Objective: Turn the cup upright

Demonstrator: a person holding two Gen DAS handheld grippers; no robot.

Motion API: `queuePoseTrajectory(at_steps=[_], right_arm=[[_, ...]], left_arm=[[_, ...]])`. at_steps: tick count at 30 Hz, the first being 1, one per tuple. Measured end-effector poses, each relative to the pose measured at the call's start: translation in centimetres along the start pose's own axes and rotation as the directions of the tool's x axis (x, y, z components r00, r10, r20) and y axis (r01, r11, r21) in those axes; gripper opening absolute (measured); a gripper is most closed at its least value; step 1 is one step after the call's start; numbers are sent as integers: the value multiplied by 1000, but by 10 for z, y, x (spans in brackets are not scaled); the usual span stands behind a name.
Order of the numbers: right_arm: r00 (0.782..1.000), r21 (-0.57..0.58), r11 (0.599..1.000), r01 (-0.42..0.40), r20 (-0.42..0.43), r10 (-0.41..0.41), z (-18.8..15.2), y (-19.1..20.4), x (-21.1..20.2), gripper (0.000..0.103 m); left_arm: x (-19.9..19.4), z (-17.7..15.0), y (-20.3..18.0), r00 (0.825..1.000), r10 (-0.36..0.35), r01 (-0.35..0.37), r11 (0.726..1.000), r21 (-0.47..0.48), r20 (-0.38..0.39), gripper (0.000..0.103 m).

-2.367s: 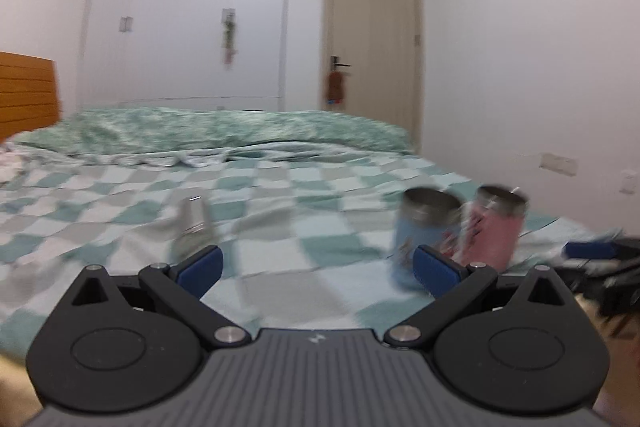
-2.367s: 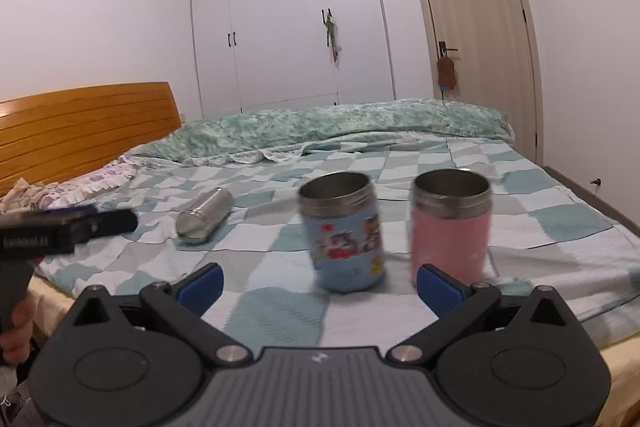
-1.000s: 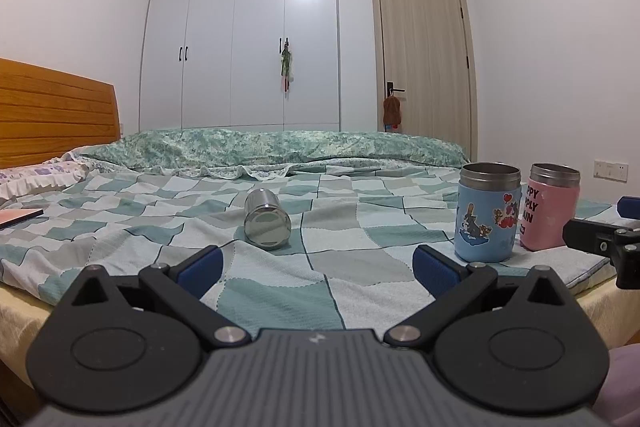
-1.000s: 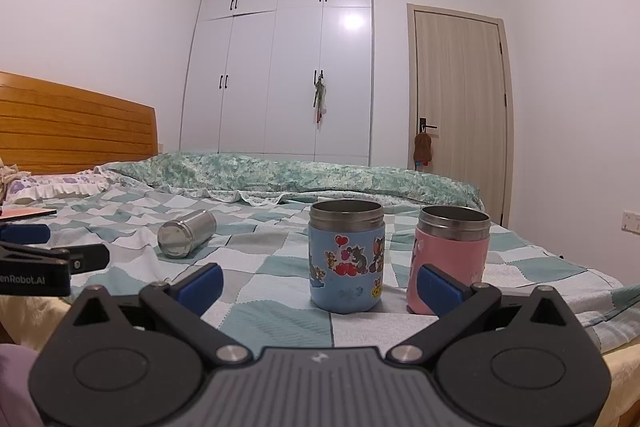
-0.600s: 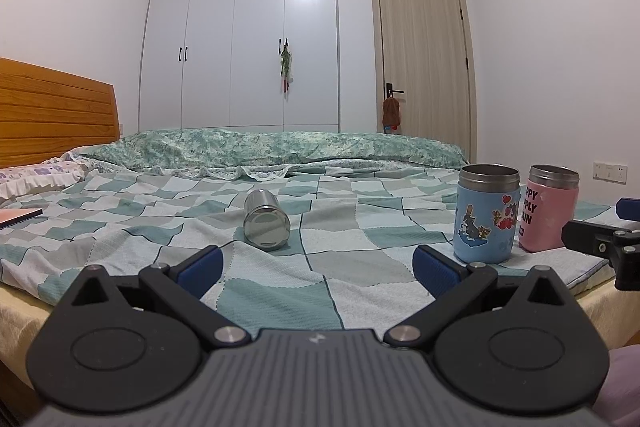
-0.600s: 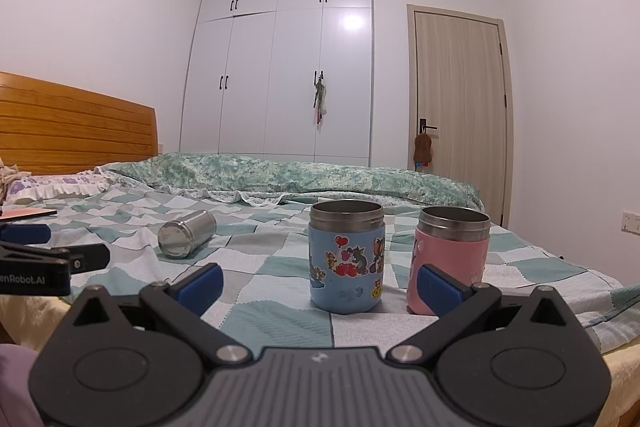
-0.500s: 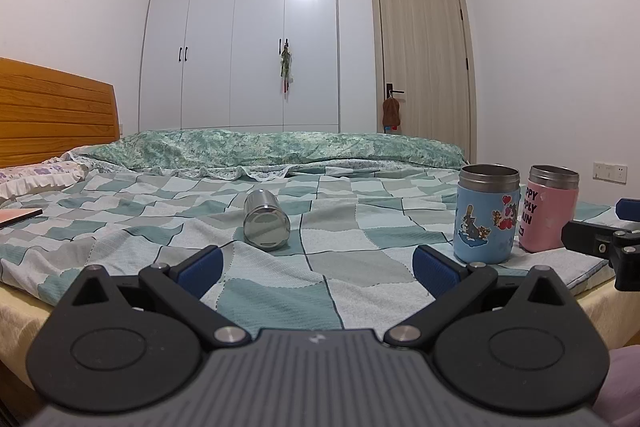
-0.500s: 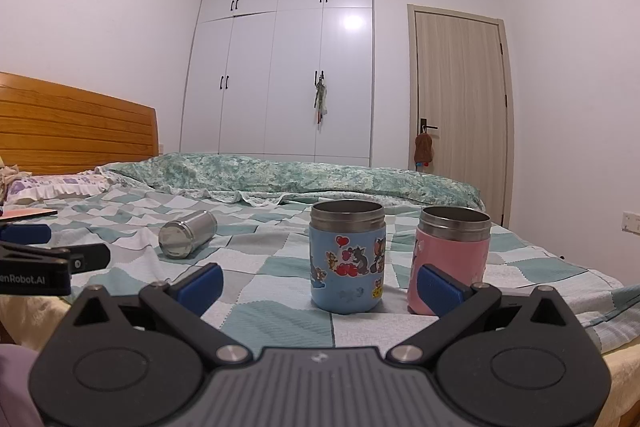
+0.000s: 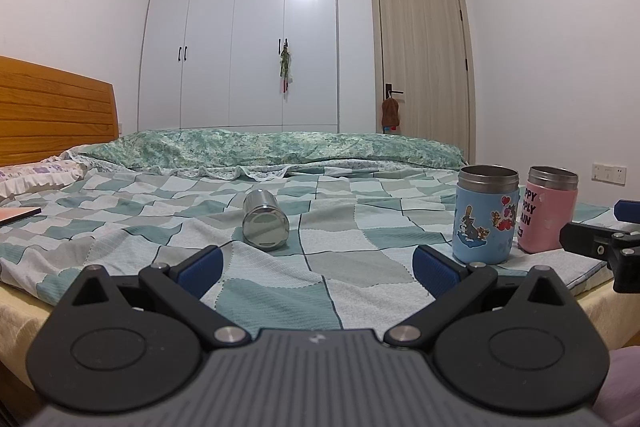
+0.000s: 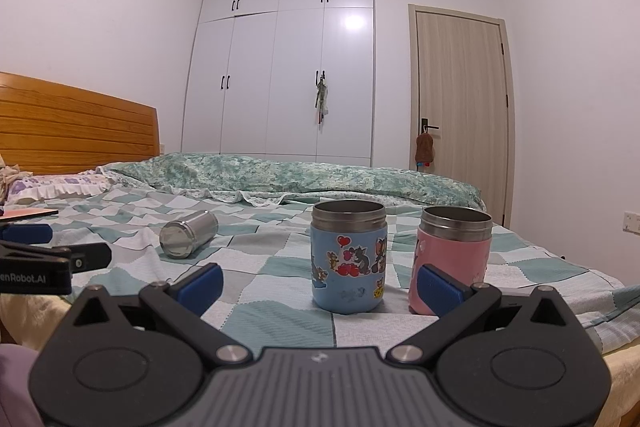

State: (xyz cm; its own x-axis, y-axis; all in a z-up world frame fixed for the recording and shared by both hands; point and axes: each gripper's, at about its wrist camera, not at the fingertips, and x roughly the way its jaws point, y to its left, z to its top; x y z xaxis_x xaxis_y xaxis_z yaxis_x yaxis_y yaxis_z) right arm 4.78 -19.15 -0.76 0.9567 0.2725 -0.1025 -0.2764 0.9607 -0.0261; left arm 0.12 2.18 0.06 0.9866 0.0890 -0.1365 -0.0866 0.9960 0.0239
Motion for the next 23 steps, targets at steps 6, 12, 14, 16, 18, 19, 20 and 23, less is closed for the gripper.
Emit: queuePoseTrajectory(at_steps=[6, 12, 14, 16, 18, 19, 20, 23], right_arm=[[1000, -3, 1000, -4, 1, 4, 0, 1, 0, 103], [1000, -3, 1000, -4, 1, 4, 0, 1, 0, 103], [1000, -4, 1000, -4, 1, 4, 0, 1, 0, 103], [1000, -4, 1000, -4, 1, 4, 0, 1, 0, 103], [1000, -3, 1000, -4, 1, 4, 0, 1, 0, 103], [1000, -4, 1000, -4, 1, 4, 0, 1, 0, 103], [1000, -4, 1000, -4, 1, 4, 0, 1, 0, 103], [1000, -4, 1000, -4, 1, 4, 0, 1, 0, 103]], left_arm=[[0, 0, 1, 1000, 0, 0, 1000, -1, 0, 103], [0, 0, -1, 1000, -1, 1, 1000, -1, 3, 103], [0, 0, -1, 1000, -1, 1, 1000, -2, 3, 103], [0, -1, -2, 1000, -2, 2, 1000, -2, 3, 103], [0, 0, -3, 1000, 2, -2, 1000, -2, 6, 103], [1, 0, -4, 1000, 2, -2, 1000, -2, 7, 103], [1, 0, -5, 1000, 2, -2, 1000, -3, 8, 103], [1, -1, -5, 1000, 3, -3, 1000, -6, 8, 103]])
